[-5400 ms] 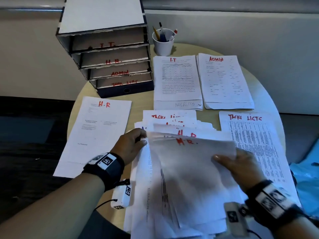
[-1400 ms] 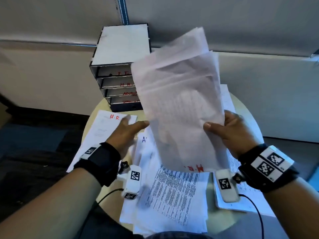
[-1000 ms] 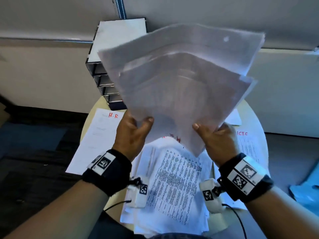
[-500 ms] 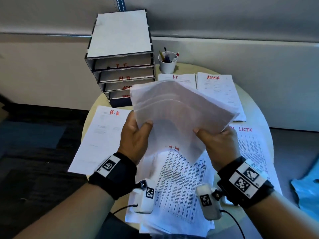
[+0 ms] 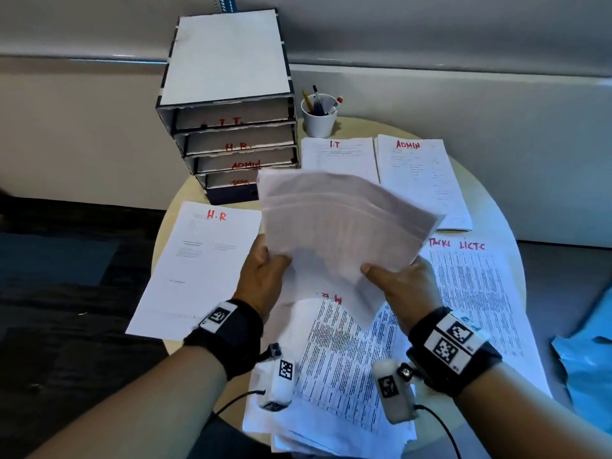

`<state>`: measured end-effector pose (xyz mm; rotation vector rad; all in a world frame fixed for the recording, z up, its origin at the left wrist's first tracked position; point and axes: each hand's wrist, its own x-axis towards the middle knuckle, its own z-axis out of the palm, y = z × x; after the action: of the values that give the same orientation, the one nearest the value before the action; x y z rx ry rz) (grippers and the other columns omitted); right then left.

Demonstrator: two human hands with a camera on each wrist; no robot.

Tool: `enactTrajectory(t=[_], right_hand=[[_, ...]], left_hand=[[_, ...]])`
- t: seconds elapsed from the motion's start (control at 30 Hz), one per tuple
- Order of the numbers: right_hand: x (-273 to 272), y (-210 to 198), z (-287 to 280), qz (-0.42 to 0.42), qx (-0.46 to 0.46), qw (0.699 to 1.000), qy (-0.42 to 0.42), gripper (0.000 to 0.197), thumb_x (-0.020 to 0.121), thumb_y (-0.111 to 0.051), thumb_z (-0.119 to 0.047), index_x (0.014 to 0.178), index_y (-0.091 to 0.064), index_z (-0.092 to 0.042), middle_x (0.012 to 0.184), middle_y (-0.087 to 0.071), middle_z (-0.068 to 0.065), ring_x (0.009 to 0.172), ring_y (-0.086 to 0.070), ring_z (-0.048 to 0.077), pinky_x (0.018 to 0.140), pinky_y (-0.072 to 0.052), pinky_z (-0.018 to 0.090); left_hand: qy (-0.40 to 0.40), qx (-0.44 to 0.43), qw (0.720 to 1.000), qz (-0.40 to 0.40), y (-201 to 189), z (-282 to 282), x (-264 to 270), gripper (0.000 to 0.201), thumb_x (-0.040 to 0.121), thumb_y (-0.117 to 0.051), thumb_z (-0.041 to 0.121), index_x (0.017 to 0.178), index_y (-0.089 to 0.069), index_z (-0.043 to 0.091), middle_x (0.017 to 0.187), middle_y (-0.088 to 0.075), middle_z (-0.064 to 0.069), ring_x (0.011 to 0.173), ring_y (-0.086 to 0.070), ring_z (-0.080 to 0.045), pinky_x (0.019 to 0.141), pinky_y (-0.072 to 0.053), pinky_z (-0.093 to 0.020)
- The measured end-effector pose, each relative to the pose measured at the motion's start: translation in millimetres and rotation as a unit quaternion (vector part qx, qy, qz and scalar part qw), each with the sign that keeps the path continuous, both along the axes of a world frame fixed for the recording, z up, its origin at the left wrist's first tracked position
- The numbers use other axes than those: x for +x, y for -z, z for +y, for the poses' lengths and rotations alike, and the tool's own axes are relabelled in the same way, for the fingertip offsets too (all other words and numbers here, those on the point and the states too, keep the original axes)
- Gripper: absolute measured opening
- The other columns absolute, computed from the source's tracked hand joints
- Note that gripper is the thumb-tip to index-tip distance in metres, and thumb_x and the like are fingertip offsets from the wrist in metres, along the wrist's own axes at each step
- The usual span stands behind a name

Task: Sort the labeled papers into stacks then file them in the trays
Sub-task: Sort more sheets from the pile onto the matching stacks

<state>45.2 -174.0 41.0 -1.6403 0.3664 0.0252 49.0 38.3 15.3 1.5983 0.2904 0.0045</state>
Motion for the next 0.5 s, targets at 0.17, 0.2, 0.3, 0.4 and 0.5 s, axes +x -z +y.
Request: enactTrajectory(t=[0.17, 0.2, 0.3, 0.4, 0.5], right_hand=[[-5.2, 19.9, 3.5, 0.065, -0.023, 0.998, 0.004, 0.019, 0.083, -0.070, -0.002, 0.091, -0.065, -0.018, 0.093, -0.073, 0.001, 0.082, -0.070, 0.016, 0.082, -0.055, 0.034], [-5.2, 17.2, 1.8, 0.056, -0.029, 0.998, 0.013, 0.016, 0.084, -0.070, -0.003, 0.093, -0.067, -0.016, 0.092, -0.073, 0.002, 0.081, -0.070, 0.015, 0.081, -0.055, 0.032], [0.9, -2.7, -9.3, 0.047, -0.147, 0.987, -0.034, 0.008, 0.084, -0.069, -0.010, 0.078, -0.066, -0.014, 0.077, -0.071, -0.003, 0.073, -0.067, 0.017, 0.062, -0.050, 0.023], [9.1, -27.4, -15.8, -0.047, -0.295, 0.937, -0.179, 0.022, 0.080, -0.065, -0.004, 0.062, -0.056, -0.010, 0.054, -0.059, -0.005, 0.055, -0.053, 0.004, 0.051, -0.038, 0.014], [13.7, -48.5, -6.9, -0.165, -0.409, 0.837, -0.324, 0.019, 0.074, -0.056, -0.003, 0.067, -0.057, -0.021, 0.058, -0.054, -0.006, 0.059, -0.048, 0.005, 0.057, -0.038, 0.013]], left_hand=[[0.023, 0.034, 0.998, 0.056, 10.9, -0.4, 0.4, 0.028, 0.080, -0.053, 0.028, 0.105, -0.062, 0.018, 0.098, -0.072, 0.002, 0.094, -0.064, -0.020, 0.083, -0.053, -0.037], [0.019, 0.028, 0.998, 0.050, 7.3, 2.1, 1.1, 0.019, 0.082, -0.056, 0.025, 0.098, -0.061, 0.015, 0.089, -0.071, 0.006, 0.085, -0.064, -0.017, 0.075, -0.052, -0.030], [-0.041, 0.037, 0.998, -0.001, -13.9, 26.1, 7.9, 0.021, 0.085, -0.067, -0.002, 0.090, -0.055, 0.015, 0.078, -0.064, 0.008, 0.071, -0.058, -0.007, 0.072, -0.046, -0.023], [-0.063, 0.137, 0.983, -0.100, -51.3, 67.1, 13.7, 0.061, 0.074, -0.081, 0.005, 0.117, -0.048, 0.034, 0.114, -0.058, 0.001, 0.098, -0.061, -0.009, 0.087, -0.049, -0.029], [0.096, 0.369, 0.911, -0.157, -96.7, 88.6, 2.5, 0.089, 0.067, -0.081, 0.014, 0.136, -0.038, 0.048, 0.130, -0.049, 0.016, 0.120, -0.048, 0.004, 0.100, -0.038, -0.011]])
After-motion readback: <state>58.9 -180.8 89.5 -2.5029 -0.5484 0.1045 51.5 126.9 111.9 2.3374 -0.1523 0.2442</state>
